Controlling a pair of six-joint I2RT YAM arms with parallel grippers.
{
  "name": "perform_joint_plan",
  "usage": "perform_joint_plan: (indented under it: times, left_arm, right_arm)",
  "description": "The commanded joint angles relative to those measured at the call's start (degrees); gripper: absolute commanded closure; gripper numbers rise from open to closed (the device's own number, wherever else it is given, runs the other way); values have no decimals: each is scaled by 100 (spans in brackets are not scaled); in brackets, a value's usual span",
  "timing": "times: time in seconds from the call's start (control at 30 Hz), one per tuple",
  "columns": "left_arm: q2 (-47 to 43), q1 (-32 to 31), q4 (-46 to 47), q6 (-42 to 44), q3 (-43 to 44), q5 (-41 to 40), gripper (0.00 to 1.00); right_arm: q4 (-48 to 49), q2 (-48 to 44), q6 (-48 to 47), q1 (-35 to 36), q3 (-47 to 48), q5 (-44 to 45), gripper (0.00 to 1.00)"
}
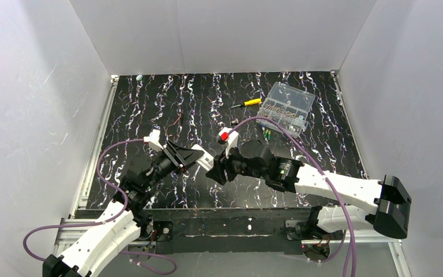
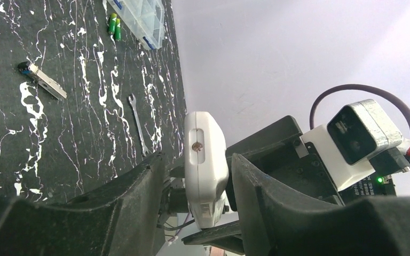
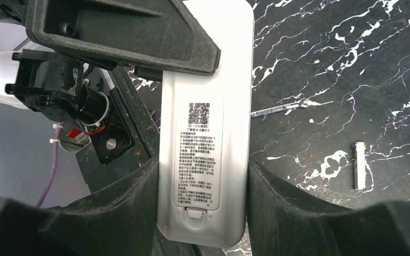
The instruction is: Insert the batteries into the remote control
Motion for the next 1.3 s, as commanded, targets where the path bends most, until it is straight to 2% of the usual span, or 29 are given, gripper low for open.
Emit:
perform_joint_plan:
  times: [0.0,0.67,1.03,1.27]
  left_arm:
    - [-65,-26,241,14,-1,32,53]
    - [-46,-25,146,22,74,-30,55]
    - [-29,-26,143,0,58,-32,67]
    - [-109,-21,-28,38,67,-45,90]
  right_arm:
    - [214,67,-43,41,368,100,99]
    - [17,123,-209,118,360,-197,99]
    - [41,143,-229,126,375,-123,99]
    - [5,119,-257,131,365,-152,99]
